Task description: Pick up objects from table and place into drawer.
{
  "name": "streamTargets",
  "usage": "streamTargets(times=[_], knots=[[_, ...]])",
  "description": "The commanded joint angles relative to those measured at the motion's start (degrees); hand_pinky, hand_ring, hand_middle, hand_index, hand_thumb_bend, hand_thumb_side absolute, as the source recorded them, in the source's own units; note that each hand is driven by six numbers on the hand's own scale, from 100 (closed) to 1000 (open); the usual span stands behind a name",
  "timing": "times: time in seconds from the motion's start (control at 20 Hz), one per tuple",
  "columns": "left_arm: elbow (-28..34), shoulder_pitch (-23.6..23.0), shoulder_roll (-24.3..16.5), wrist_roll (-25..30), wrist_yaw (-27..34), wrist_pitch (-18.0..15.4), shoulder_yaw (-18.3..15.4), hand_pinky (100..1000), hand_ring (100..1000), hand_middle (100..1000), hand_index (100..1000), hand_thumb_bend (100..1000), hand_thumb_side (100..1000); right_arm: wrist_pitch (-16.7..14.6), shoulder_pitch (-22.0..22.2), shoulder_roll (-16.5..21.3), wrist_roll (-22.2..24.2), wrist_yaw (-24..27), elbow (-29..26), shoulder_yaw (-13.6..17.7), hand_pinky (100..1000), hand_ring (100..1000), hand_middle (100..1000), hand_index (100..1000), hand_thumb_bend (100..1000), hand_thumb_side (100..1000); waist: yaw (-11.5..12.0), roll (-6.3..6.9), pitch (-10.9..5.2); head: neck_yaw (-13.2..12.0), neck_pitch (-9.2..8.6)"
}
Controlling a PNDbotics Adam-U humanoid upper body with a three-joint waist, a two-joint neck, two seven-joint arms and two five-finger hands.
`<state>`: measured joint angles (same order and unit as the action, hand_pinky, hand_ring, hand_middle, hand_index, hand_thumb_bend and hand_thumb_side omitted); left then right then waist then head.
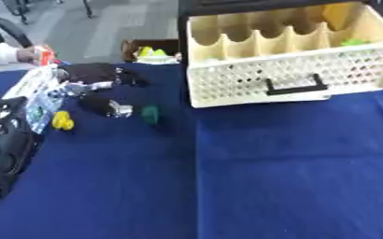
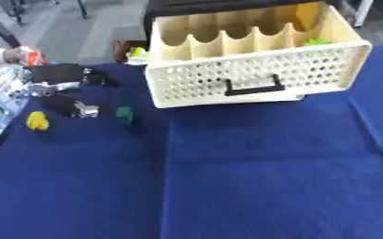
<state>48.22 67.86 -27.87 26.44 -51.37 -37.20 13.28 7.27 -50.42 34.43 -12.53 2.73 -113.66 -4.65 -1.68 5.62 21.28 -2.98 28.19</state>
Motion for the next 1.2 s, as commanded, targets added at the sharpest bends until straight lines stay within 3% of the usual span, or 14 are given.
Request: streamTargets(times=[0.05,0.5,0.75,0.8,1.2], knots=[[1.23,1.57,-0.78,16.06,0.62,-14.77,0.30,826,850,854,1000,360,1000,0.20,-0.84,0.33,-0.17,0.49,-0.93,0.66,798,315,299,715,100,712,0.08,-0.10,-1.48,-0.22,0.78],[-0.03,1.26,-0.19,16.28,-1.05,-14.77,0.26,795,809,765,999,341,1000,0.59,-0.79,-0.42,-0.62,0.80,-0.93,0.99,799,315,298,711,100,710,-0.14,0.08,-1.61,-0.98,1.20],[-1.14,1.09,-0.27,14.61,-4.38,-14.77,-0.69,794,809,765,1000,343,1000,0.50,-0.86,-0.54,-0.83,0.99,-0.93,1.05,797,314,296,709,100,710,-0.31,0.03,-1.62,-1.22,1.11],[-1.37,1.08,-0.25,14.11,-5.14,-14.77,-0.79,791,808,766,1000,385,1000,0.50,-0.84,-0.57,-0.88,1.02,-0.93,1.07,797,314,297,708,100,710,-0.32,0.03,-1.62,-1.28,1.09],[-2.45,1.28,0.21,10.13,-10.14,-14.77,-0.84,791,806,763,990,446,1000,0.55,-0.76,-0.87,-1.25,1.26,-0.93,1.35,802,312,294,706,100,714,-0.69,0.05,-1.21,-1.83,0.82]])
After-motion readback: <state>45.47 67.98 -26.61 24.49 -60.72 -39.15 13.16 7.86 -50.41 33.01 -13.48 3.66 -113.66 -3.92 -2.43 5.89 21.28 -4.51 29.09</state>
